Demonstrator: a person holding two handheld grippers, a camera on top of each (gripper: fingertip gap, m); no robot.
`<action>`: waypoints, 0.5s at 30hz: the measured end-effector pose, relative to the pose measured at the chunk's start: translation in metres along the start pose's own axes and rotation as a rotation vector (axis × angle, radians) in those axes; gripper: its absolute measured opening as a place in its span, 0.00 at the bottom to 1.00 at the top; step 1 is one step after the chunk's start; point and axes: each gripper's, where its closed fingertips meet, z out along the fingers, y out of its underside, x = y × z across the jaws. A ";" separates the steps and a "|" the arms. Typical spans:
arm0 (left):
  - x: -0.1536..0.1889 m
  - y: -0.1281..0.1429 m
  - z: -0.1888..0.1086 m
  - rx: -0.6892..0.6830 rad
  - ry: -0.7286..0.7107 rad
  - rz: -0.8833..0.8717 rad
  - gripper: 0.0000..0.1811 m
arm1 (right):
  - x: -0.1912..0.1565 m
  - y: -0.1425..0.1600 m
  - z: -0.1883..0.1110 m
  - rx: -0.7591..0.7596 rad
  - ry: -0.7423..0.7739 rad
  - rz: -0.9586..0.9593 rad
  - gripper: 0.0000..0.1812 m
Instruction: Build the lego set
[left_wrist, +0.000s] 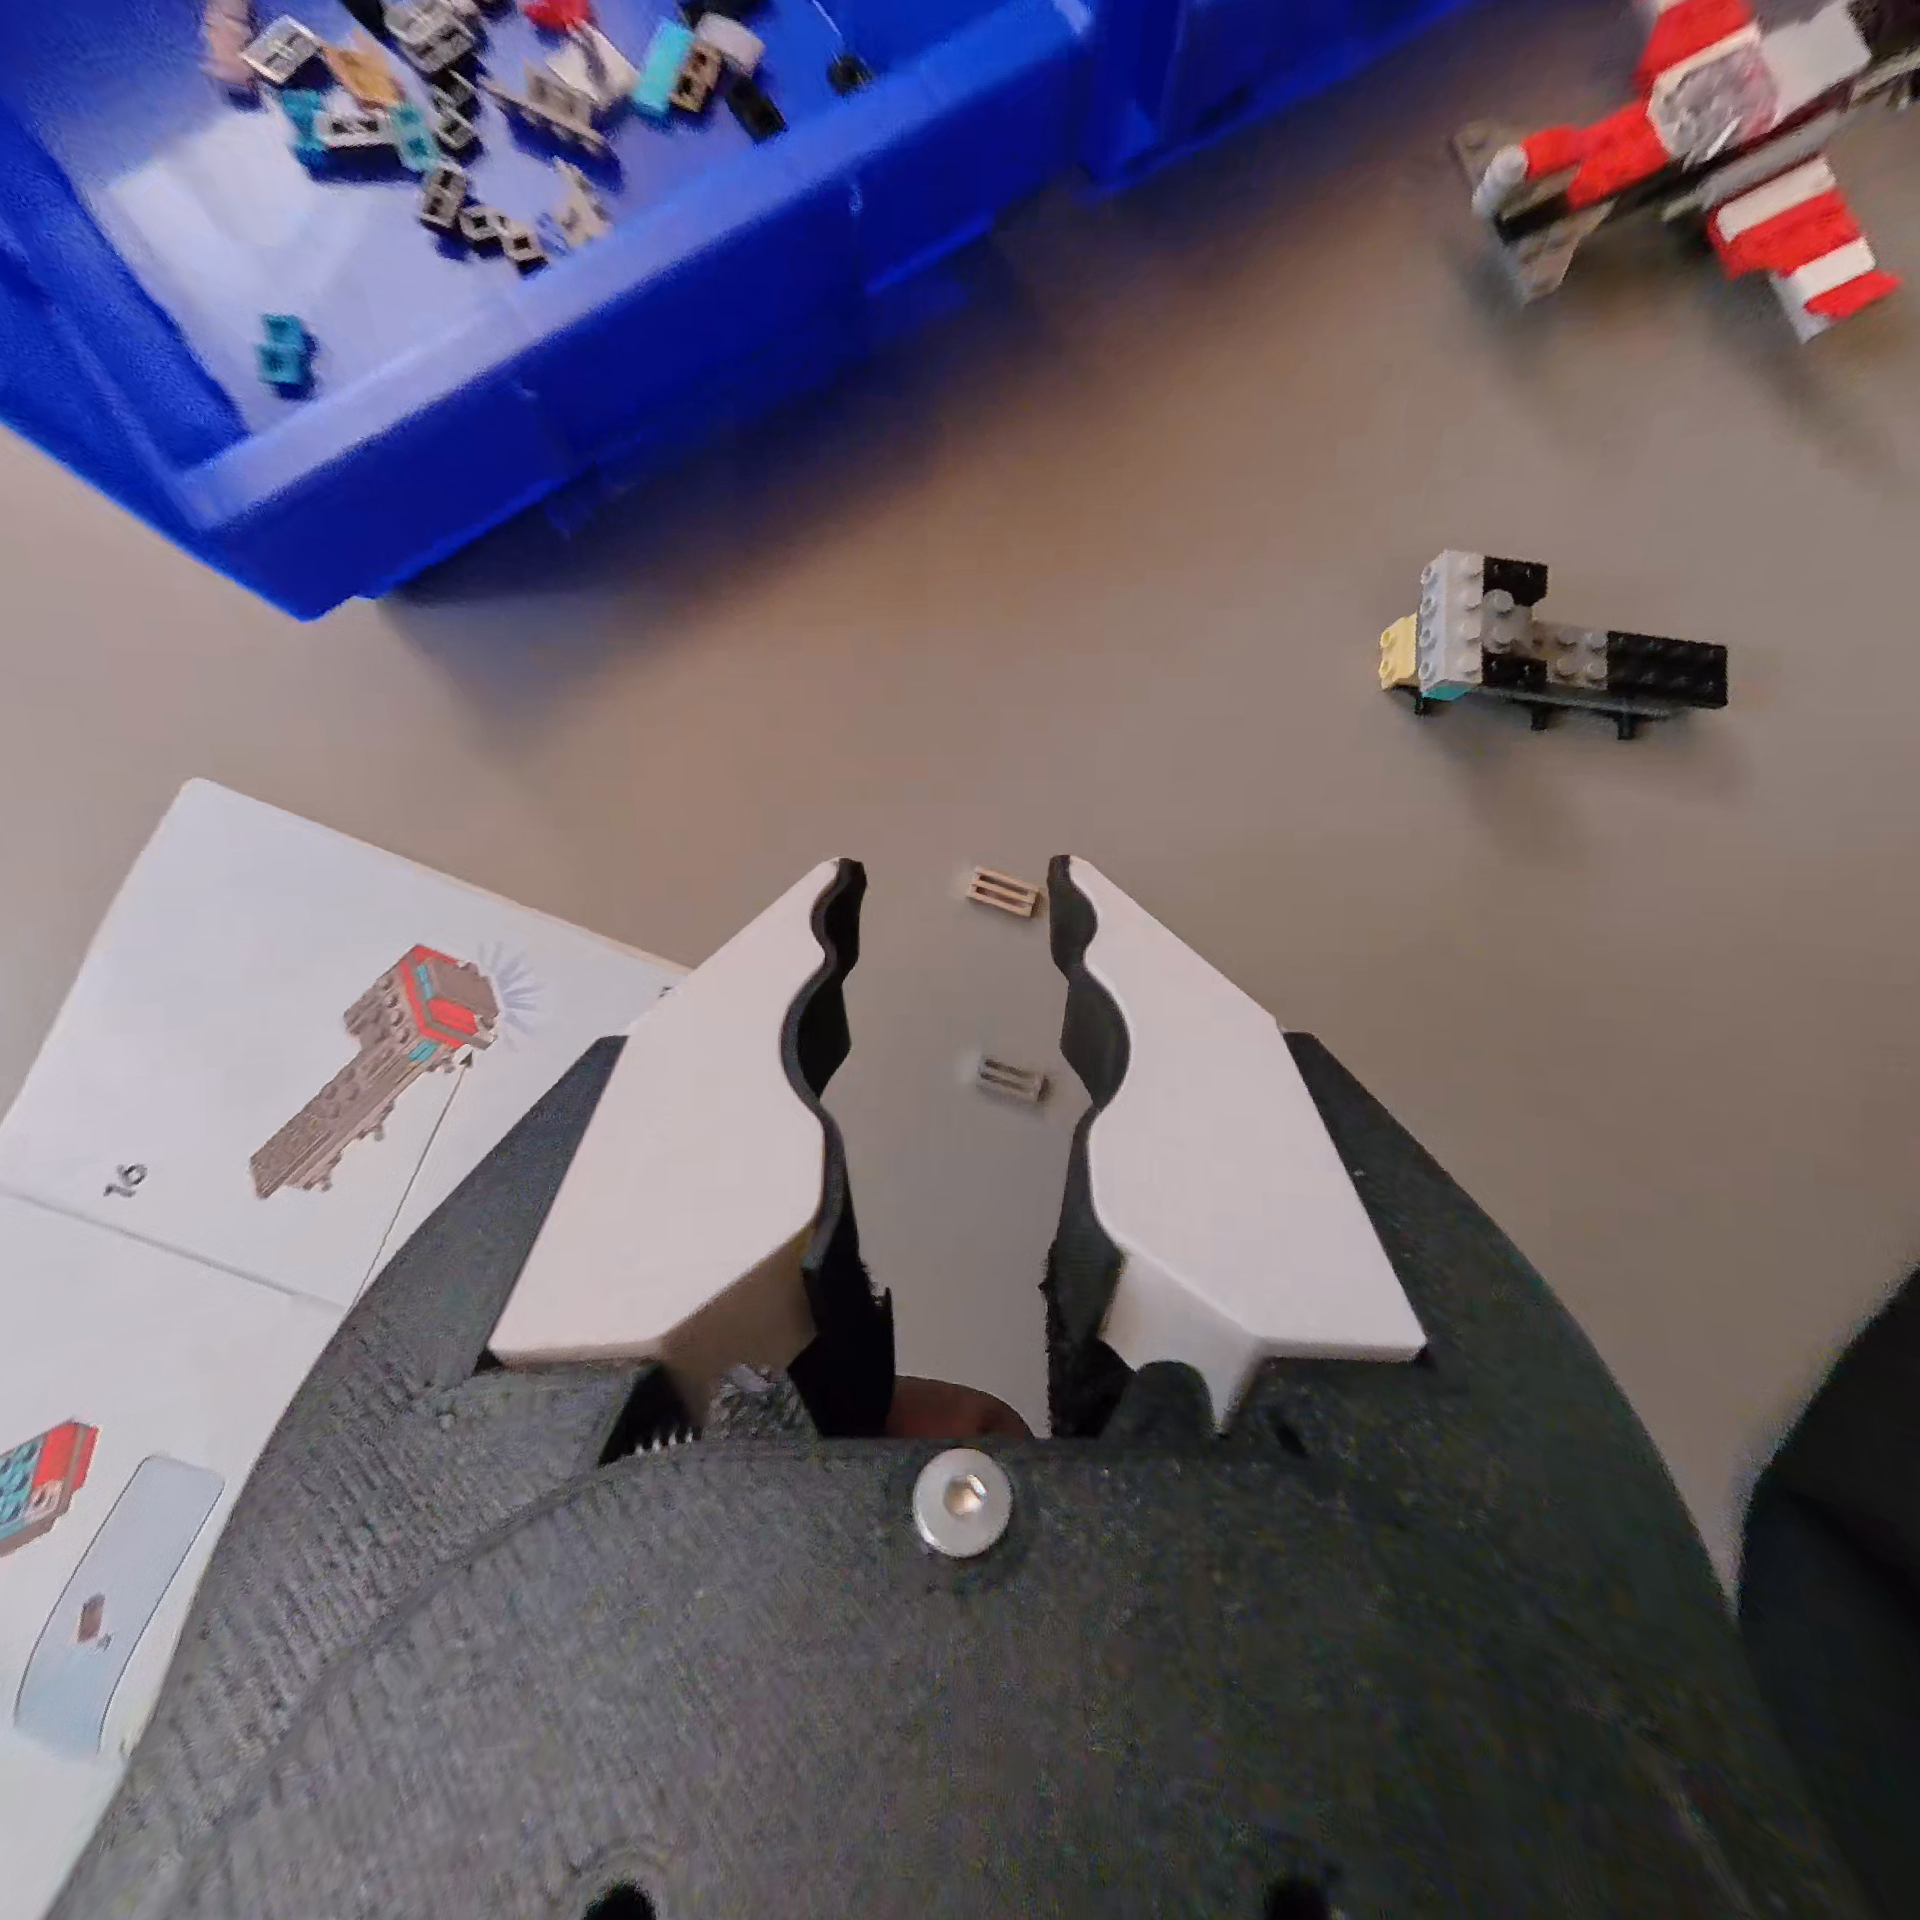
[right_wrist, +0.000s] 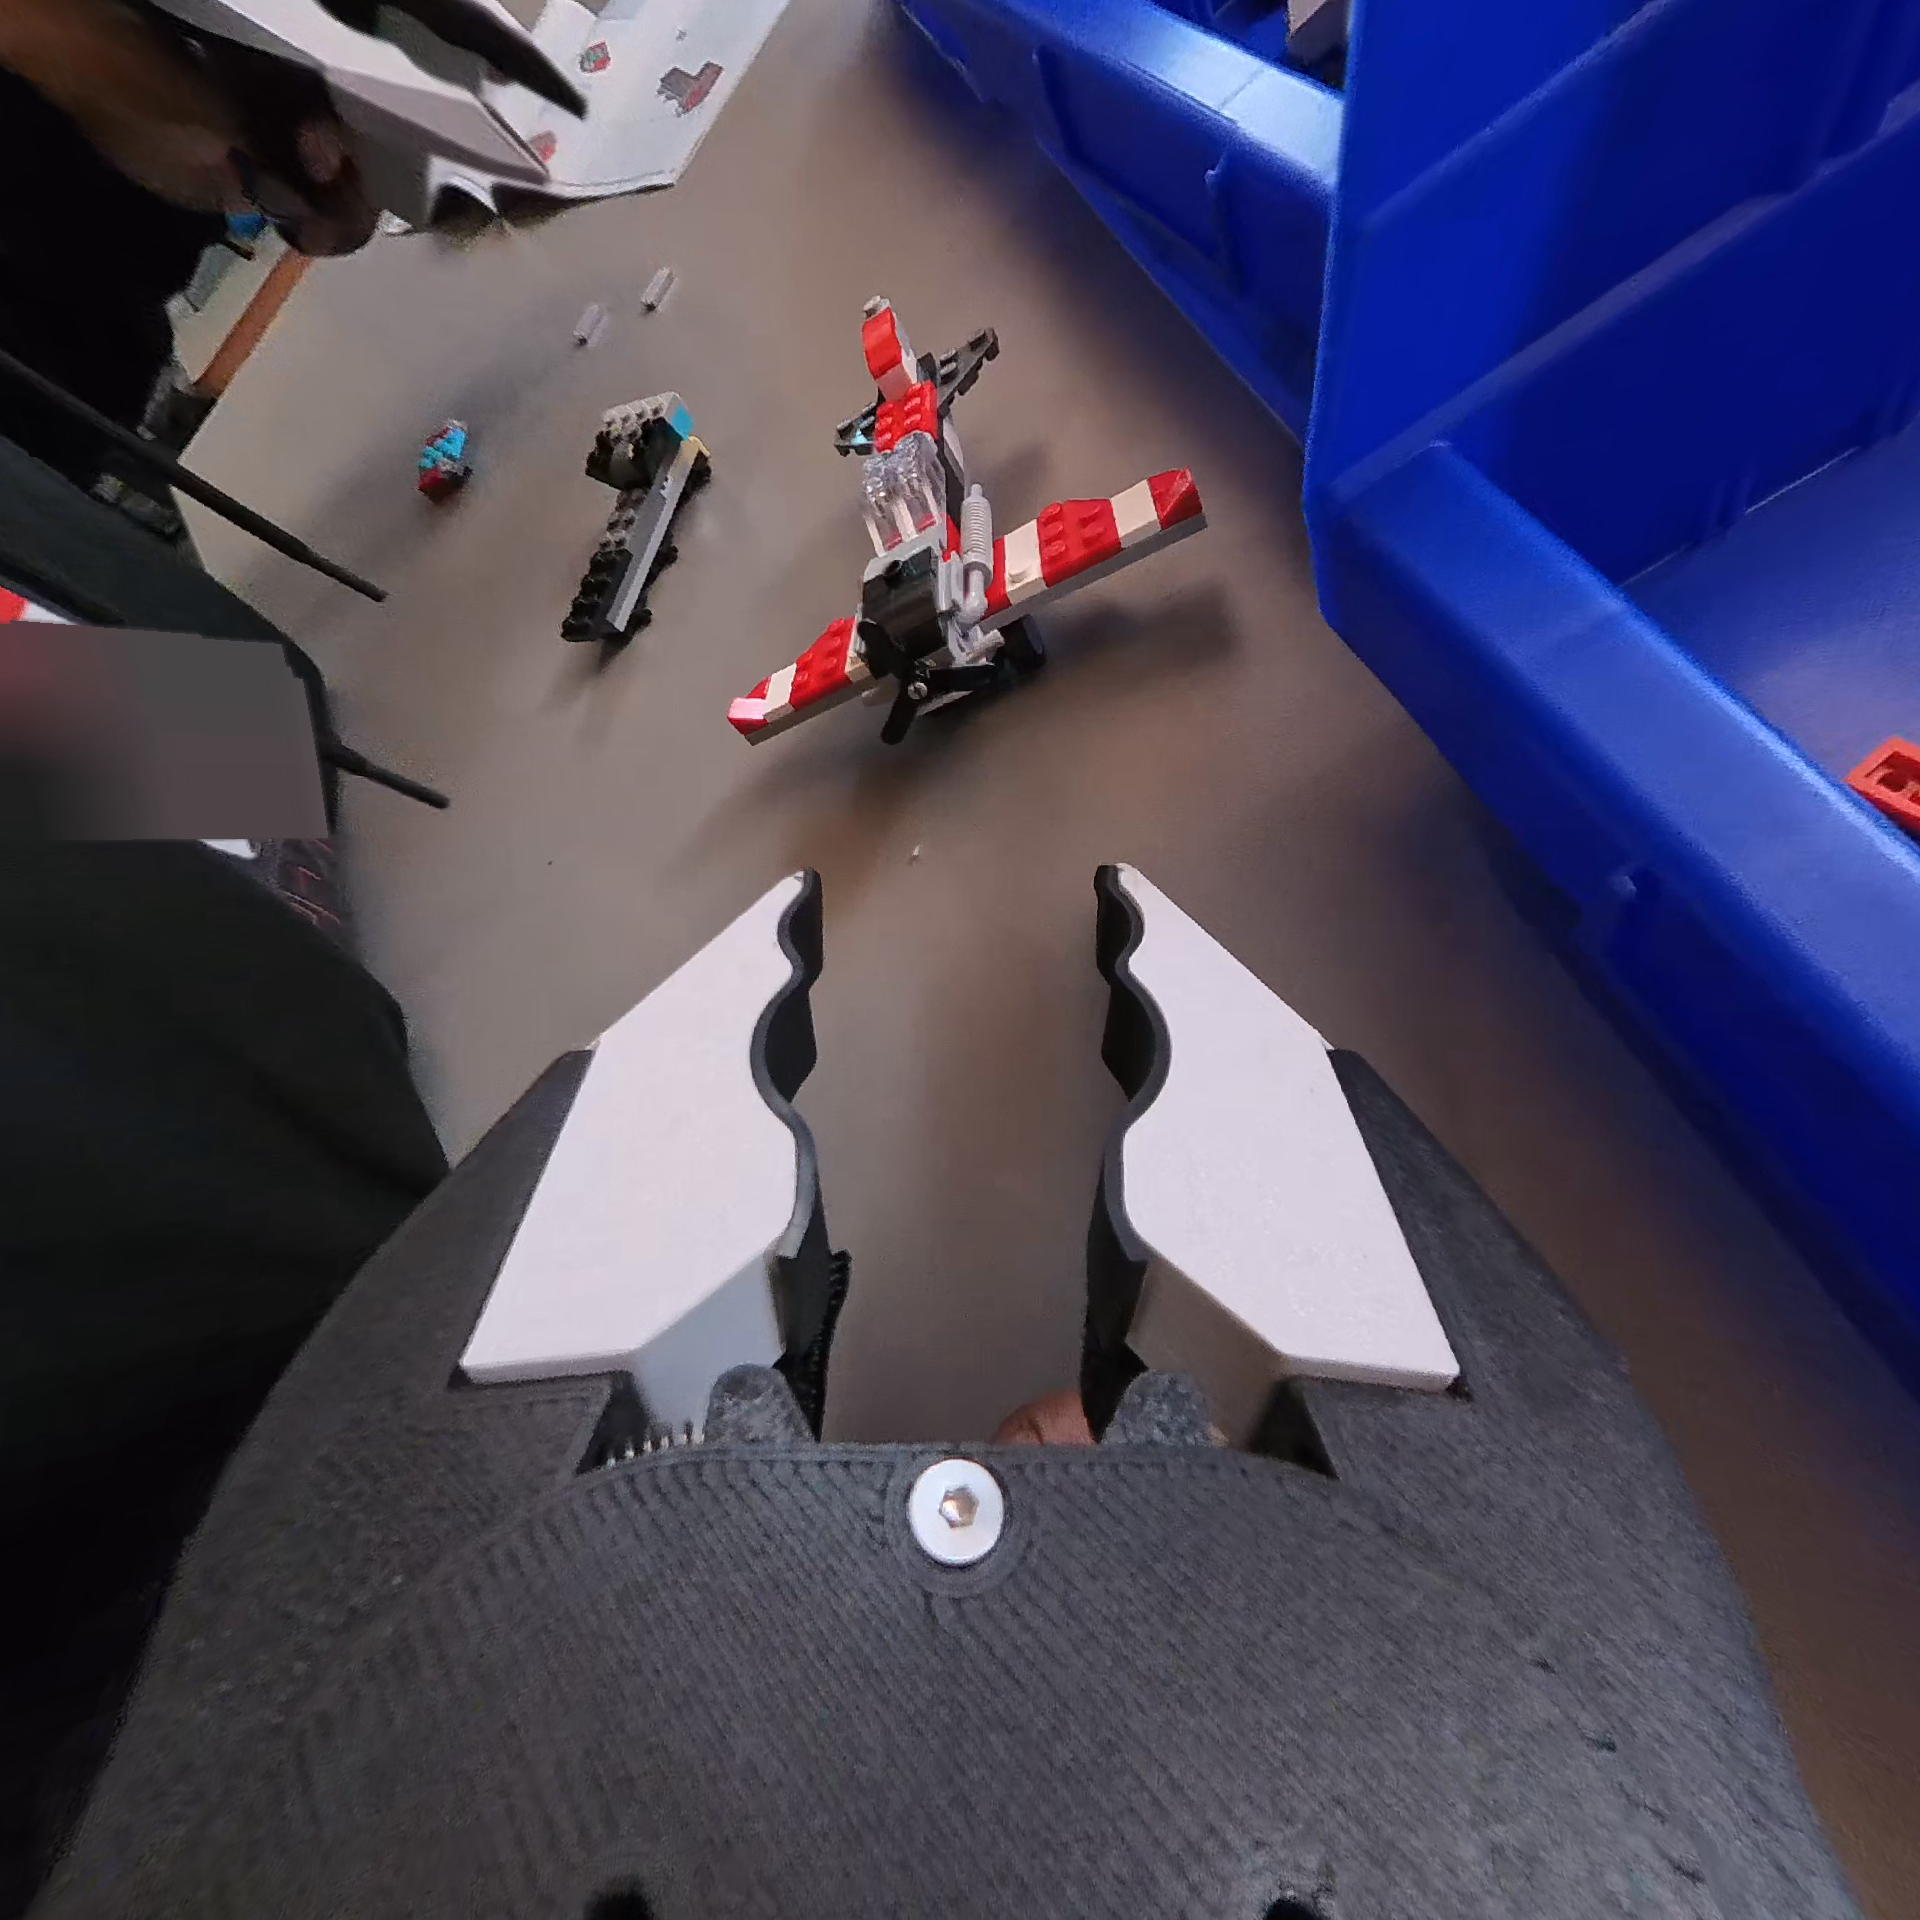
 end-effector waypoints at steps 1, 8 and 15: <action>-0.002 0.000 -0.005 0.026 -0.016 -0.008 0.22 | 0.000 0.000 0.000 -0.002 0.010 -0.009 0.30; -0.015 0.022 -0.049 0.155 -0.146 -0.035 0.27 | -0.023 -0.016 -0.007 0.088 0.085 -0.163 0.29; -0.025 0.078 -0.085 0.208 -0.241 -0.116 0.30 | -0.142 -0.082 0.026 0.273 -0.141 -0.328 0.26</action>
